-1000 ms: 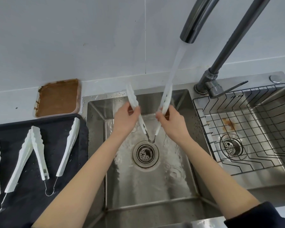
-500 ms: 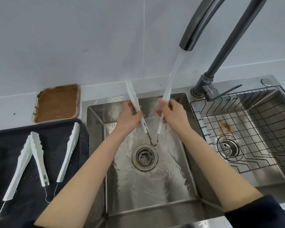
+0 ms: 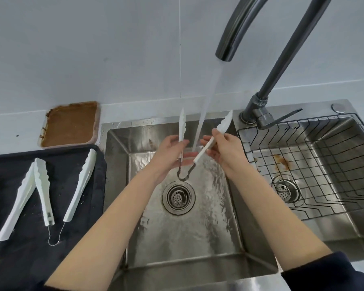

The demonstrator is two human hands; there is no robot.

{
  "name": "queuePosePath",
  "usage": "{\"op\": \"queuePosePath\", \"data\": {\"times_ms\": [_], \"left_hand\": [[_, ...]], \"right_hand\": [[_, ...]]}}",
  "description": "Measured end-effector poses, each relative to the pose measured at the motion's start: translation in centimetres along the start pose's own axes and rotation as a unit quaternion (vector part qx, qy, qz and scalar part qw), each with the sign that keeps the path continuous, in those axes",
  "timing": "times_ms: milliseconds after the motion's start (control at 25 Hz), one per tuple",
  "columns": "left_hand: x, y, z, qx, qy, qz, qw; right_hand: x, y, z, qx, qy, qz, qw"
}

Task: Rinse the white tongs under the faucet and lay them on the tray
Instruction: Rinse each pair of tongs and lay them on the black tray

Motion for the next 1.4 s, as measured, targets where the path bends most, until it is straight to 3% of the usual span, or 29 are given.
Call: {"op": "queuePosePath", "data": {"times_ms": [200,400,800,1080,1400], "left_hand": [[-1.5,2.7,-0.5,0.004,0.043,-0.033,0.999],[-0.8,3.0,-0.2,0.038,0.053,-0.082,0.995],[0.7,0.7,-0.2,-0.026,0.087,-0.163,0.982],[1.7,-1.6,0.9,-0.050,0.062,-0.198,0.977],[2.5,-5.5,3.9,-0.062,0.051,-0.171,0.982]], "right_hand": [[1.3,-1.9,0.4,-0.060,-0.071,0.056,0.994],[0.0,-3.3,0.6,-0.095,-0.085,0.108,0.986],[-1.3,-2.2,0.4,-0.051,-0.082,0.228,0.969],[-3.2,-1.8,2.3,0.033,-0.002,0.274,0.961],[-4.2,1.3,6.0,0.016,-0.011,0.251,0.968]]}}
Point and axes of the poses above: each hand's wrist, its own z-axis away from the middle knuckle, its own y-axis out of the palm, x = y × z, the point moved 1 cm from there along -z, towards the middle knuckle, and after that the axes turned 5 degrees about z, right-handed, at the moved point
